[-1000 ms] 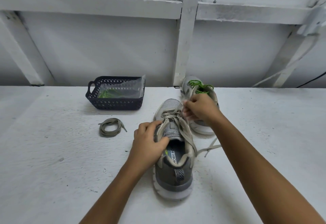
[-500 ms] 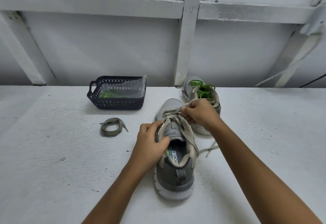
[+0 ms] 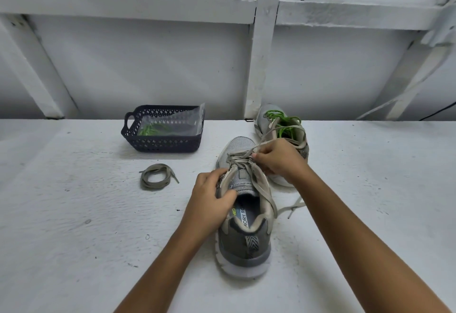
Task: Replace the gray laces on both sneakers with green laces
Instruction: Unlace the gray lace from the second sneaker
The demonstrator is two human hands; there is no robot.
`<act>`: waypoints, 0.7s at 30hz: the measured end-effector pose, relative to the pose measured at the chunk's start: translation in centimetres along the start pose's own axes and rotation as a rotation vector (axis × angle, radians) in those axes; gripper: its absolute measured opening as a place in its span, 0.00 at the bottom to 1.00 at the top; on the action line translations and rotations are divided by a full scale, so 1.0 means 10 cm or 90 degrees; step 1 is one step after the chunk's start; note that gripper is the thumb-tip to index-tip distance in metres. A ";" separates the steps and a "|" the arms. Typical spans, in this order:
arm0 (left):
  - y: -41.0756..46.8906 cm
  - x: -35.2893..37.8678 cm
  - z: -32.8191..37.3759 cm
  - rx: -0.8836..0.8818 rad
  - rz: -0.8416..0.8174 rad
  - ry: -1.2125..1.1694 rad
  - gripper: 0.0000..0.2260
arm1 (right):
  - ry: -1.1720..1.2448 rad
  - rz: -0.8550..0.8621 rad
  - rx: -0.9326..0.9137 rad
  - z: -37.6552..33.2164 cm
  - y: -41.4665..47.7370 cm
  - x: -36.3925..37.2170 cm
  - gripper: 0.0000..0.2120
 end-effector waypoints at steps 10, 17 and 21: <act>0.01 -0.01 0.00 0.012 0.002 0.008 0.21 | 0.230 0.222 -0.035 -0.18 0.20 -0.73 0.14; 0.01 -0.01 -0.02 0.011 -0.004 0.011 0.21 | 0.037 0.080 0.004 0.01 -0.01 -0.27 0.18; 0.03 -0.01 0.03 0.046 -0.021 0.054 0.16 | -0.118 0.103 -0.031 0.05 -0.30 -0.27 0.20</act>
Point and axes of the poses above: each hand's wrist, its own y-axis towards the middle knuckle, its own x-axis out of the palm, z = x × y, the point moved 10 cm from there along y, towards the middle knuckle, and after that the axes turned 9 degrees about z, right-handed, at the moved point
